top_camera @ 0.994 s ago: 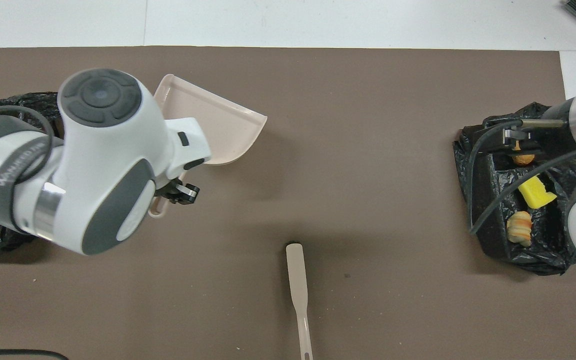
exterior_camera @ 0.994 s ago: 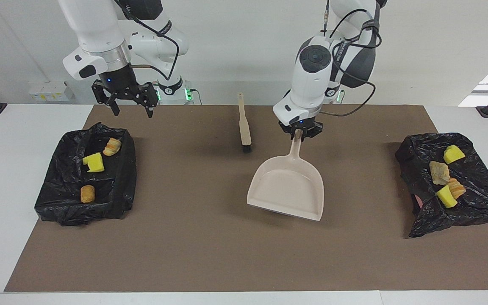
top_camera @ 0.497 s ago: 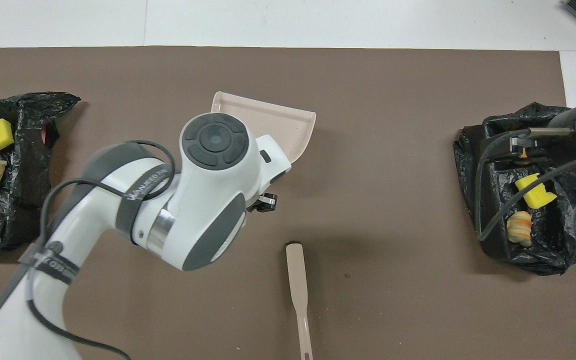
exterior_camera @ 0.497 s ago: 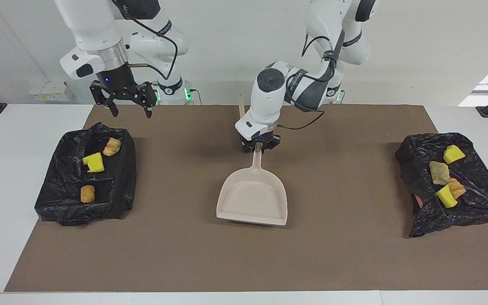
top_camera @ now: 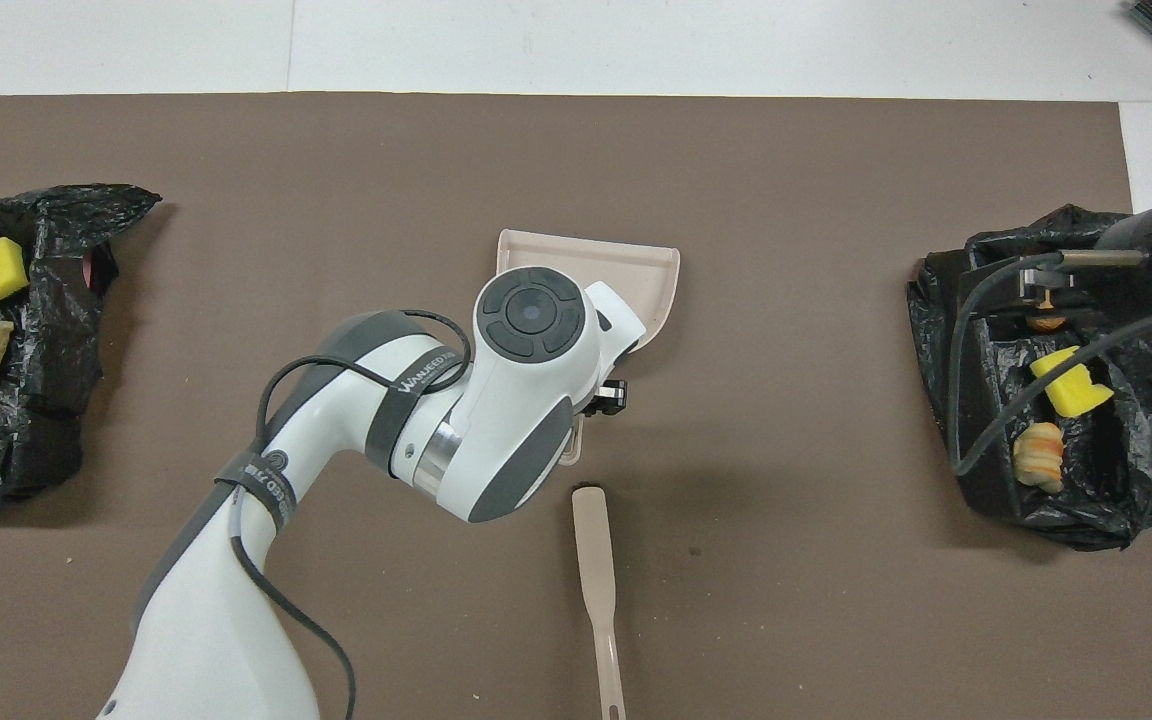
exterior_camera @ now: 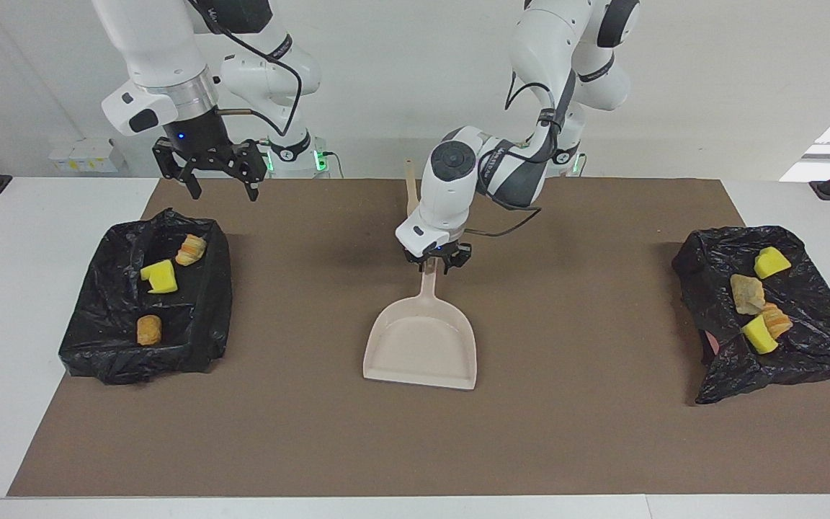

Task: Sweep and dump trash in bin
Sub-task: 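Bring the empty dustpan back to the table center with the left gripper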

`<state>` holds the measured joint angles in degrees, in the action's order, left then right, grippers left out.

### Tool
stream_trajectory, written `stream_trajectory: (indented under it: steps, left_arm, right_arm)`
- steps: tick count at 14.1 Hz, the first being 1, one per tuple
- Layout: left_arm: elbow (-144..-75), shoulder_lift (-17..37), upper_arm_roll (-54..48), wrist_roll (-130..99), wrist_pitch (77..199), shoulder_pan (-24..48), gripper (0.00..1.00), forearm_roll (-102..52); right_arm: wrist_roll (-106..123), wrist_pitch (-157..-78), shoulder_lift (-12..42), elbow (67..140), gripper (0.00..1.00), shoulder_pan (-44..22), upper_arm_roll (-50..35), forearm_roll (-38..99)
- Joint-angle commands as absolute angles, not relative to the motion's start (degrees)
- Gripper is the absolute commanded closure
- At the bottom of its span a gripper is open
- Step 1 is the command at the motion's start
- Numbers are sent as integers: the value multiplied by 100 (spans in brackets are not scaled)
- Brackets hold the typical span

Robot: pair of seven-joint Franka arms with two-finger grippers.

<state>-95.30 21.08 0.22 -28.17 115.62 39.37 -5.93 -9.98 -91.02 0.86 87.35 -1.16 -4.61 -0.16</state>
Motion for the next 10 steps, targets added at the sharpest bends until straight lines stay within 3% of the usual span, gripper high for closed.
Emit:
stream_trajectory:
  steps: [1, 7, 10]
  left_arm:
    - [-9598, 1671, 96, -2803, 11207, 3789, 0, -659]
    - [-9519, 1073, 264, -2305, 11040, 2647, 0, -606]
    - [-9299, 1055, 264, -1707, 10838, 2032, 0, -580]
  right_arm:
    - [-870, -9079, -87, 8964, 0, -97, -448, 132]
    - [-888, -9062, -123, 9044, 0, -97, -448, 132]
    - [-888, -9070, -123, 9044, 0, -97, -448, 132]
